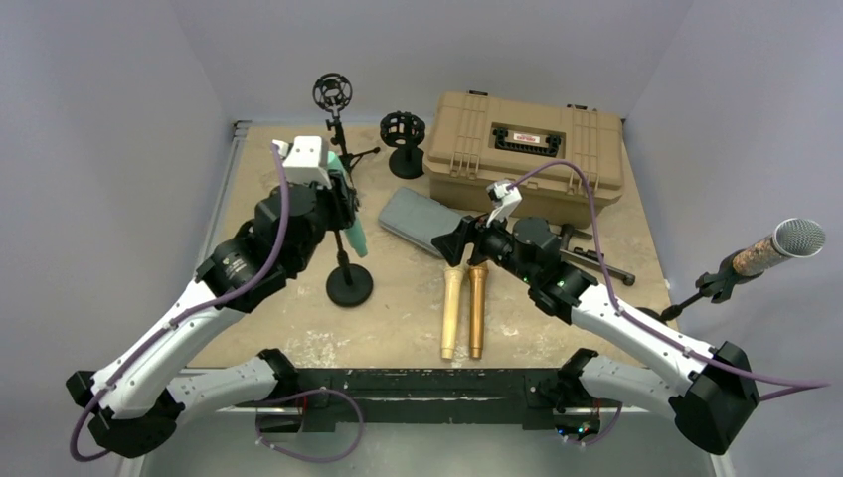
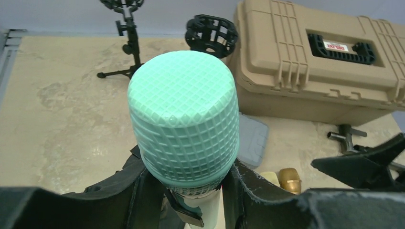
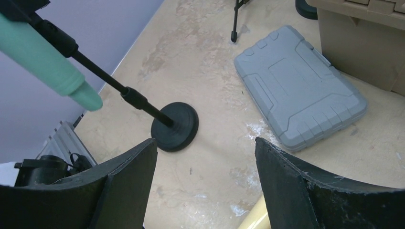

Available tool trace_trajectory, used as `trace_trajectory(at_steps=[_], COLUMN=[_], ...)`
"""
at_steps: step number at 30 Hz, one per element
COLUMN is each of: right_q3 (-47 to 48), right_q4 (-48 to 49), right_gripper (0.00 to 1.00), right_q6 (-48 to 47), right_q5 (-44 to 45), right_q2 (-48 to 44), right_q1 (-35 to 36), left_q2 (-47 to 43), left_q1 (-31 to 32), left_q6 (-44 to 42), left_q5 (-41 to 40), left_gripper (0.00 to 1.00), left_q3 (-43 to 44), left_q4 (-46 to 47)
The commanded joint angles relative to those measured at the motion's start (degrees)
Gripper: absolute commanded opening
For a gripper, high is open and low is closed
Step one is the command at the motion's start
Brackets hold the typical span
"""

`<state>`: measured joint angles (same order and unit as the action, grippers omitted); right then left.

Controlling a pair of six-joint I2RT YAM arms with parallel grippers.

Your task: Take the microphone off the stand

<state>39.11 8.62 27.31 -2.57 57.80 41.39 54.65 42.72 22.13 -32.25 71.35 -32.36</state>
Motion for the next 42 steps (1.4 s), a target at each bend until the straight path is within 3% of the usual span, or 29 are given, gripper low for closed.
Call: trace_trajectory(at_steps=[1,9,16,21,24,28,31,34,42], right_q3=[3.0,3.9,5.2,4.6,4.5,5.5,7.7,10.0,19.2], right_q4=[0.0,-2.0,-2.7,1.2,2.5,2.3,0.4,-1.7,-6.5], right_gripper=[0.74,0.75,0.75,0.74,0.74,0.77,0.77,0.78,0.78], right_q6=[-1.0,-1.8,-2.9,-2.6,-2.3,-3.8,-5.2,-6.7,-11.3], right_q5=[-0.9,-1.9,-3.6,-12.3,-14.5,-15.1,-13.7,-12.0,-5.4], right_q2=[1.0,0.3,0.3,2.4,3.0,2.7,3.0,3.0,4.5], right_q1=[-0.2,-0.2,-0.2,-0.2,0.0,0.8,1.8,2.9,9.2], left_q2=[1.3,5.7,8.0,9.7,9.9,8.6,6.9,4.6,-4.8], left_q1=[6.9,13.7,14.8,14.9,14.8,14.9,14.9,14.8,14.7], left_q6=[2.5,5.9,12.2,19.8,20.0,16.8,15.9,15.6,7.3], left_q5=[-8.2,-15.6,-21.4,-21.9,-20.9,-14.7,-10.3,-7.6,-3.9], left_gripper=[0.00,0.00,0.00,0.00,0.00,0.47,0.73,0.88,1.00], left_q3=[1.2,5.4,8.2,8.5,8.8,7.6,5.5,3.5,0.0], left_q4=[5.2,6.1,3.1,-1.6,-2.3,1.2,3.5,4.1,3.2])
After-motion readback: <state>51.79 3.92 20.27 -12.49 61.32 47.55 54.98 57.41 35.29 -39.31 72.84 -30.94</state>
